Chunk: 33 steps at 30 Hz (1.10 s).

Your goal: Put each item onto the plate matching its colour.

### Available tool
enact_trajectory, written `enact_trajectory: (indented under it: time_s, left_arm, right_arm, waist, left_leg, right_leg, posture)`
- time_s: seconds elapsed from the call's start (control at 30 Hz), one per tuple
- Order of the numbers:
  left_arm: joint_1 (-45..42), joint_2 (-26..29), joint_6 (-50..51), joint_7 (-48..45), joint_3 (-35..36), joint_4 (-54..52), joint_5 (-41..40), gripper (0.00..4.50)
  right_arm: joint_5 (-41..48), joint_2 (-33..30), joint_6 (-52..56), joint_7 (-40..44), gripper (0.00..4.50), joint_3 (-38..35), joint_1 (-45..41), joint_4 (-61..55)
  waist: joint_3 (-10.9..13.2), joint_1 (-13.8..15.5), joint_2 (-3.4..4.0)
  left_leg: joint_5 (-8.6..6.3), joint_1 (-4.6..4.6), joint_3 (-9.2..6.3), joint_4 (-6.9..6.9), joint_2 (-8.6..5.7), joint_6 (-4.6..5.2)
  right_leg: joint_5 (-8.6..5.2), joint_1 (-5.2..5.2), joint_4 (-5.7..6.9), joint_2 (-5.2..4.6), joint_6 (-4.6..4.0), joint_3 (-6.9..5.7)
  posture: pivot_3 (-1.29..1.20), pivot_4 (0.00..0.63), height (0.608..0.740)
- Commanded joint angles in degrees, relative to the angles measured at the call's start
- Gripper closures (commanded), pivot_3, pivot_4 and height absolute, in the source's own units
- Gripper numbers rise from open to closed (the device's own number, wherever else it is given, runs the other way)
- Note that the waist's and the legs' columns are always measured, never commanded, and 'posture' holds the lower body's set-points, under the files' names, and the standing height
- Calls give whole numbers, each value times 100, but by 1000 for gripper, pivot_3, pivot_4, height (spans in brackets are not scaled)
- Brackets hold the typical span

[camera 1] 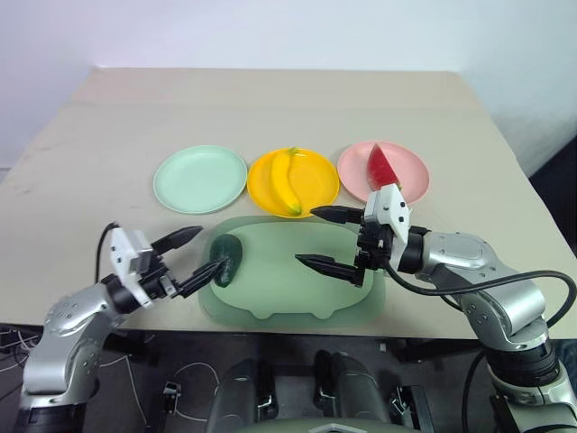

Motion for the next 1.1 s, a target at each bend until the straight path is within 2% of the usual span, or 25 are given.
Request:
enact_trajectory:
  time_s: [0.03, 0.4, 0.73, 0.9, 1.0, 1.07, 1.1]
  left_arm:
    - [-97, 60, 359, 203, -139, -161, 21, 0]
    - [-667, 78, 887, 543, -679, 275, 553, 0]
    - [-767, 150, 1329, 621, -990, 36, 722, 0]
    - [-866, 170, 1583, 729, -1028, -122, 732, 0]
    - [-906, 217, 1785, 779, -1062, -231, 725, 598]
    - [-952, 217, 1892, 825, -1043, -298, 690, 1212]
    - [-977, 217, 1939, 829, -1012, -329, 649, 1324]
  right_arm:
    - [-50, -35, -165, -63, 38, -75, 107, -80]
    - [-133, -91, -264, -165, 38, -151, 400, -239]
    - [224, -147, -364, 62, 38, -353, 584, -369]
    - [112, -190, -598, 159, 38, -302, 668, -272]
    - [102, -181, -616, 113, 0, -280, 650, -282]
    - [60, -170, -647, 103, 0, -249, 625, -236]
    - [28, -166, -677, 109, 0, -228, 614, -196]
  waist:
    - [0, 0, 0]
    - [0, 8, 0]
    - [0, 7, 0]
    - [0, 14, 0]
    - [0, 12, 0]
    - [0, 11, 0]
    - [0, 11, 0]
  left_leg:
    - [0, 0, 0, 0, 0, 0]
    - [1, 3, -6, 1, -1, -1]
    - [1, 4, -11, 1, -1, -1]
    - [1, 5, -13, 1, -1, -1]
    - [1, 6, -13, 2, -2, -1]
    - [1, 7, -14, 3, -2, -1]
    - [1, 7, -14, 2, -2, -1]
  right_leg:
    - [0, 0, 0, 0, 0, 0]
    - [0, 10, 0, 0, 1, -5]
    - [0, 13, 0, 0, 1, -7]
    - [0, 18, -1, 0, 1, -9]
    - [0, 19, -1, -1, 2, -10]
    - [0, 19, -1, 0, 1, -10]
    - [0, 20, -1, 0, 2, -10]
  posture:
    - [0, 150, 696]
    - [0, 150, 696]
    - [0, 150, 696]
    - [0, 150, 696]
    - [0, 150, 696]
    - [0, 150, 696]
    - [0, 150, 696]
